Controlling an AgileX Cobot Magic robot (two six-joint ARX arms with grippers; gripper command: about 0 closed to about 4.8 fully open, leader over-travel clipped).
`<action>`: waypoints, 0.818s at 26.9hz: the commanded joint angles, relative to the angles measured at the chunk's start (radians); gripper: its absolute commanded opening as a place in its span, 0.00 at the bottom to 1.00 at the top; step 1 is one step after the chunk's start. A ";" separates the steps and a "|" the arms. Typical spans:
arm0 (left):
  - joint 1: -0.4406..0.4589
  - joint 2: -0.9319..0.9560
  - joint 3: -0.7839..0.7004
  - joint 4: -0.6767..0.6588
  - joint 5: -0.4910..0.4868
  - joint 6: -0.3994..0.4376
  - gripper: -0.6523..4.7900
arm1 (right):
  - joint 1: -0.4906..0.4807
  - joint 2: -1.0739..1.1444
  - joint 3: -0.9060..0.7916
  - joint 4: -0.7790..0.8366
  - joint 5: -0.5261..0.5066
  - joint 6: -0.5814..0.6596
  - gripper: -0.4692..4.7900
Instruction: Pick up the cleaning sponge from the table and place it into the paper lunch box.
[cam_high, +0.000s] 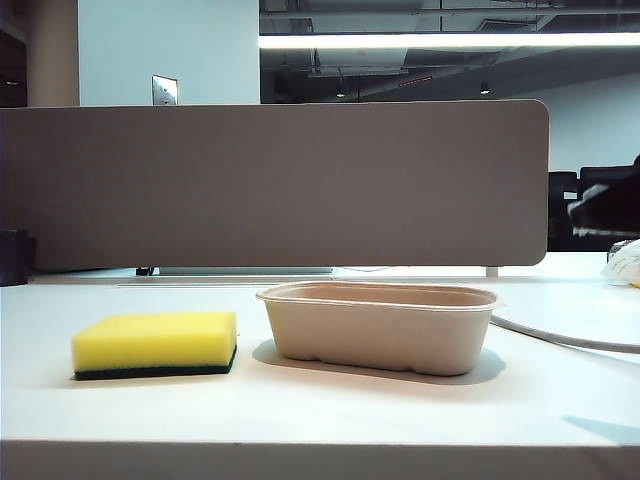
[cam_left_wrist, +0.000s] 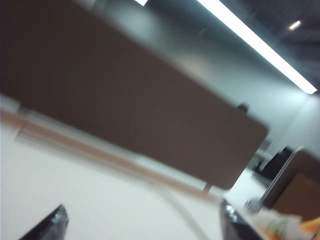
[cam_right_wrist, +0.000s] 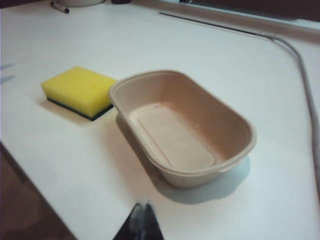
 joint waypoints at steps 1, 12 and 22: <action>-0.001 0.031 0.118 0.006 0.013 0.085 0.77 | 0.012 0.028 0.002 0.014 -0.002 0.000 0.08; -0.031 0.844 0.735 -0.242 0.566 0.299 1.00 | 0.012 0.061 0.002 0.014 -0.002 0.000 0.08; -0.357 1.307 0.877 -0.691 0.316 0.795 1.00 | 0.011 0.060 0.002 0.015 0.000 0.000 0.08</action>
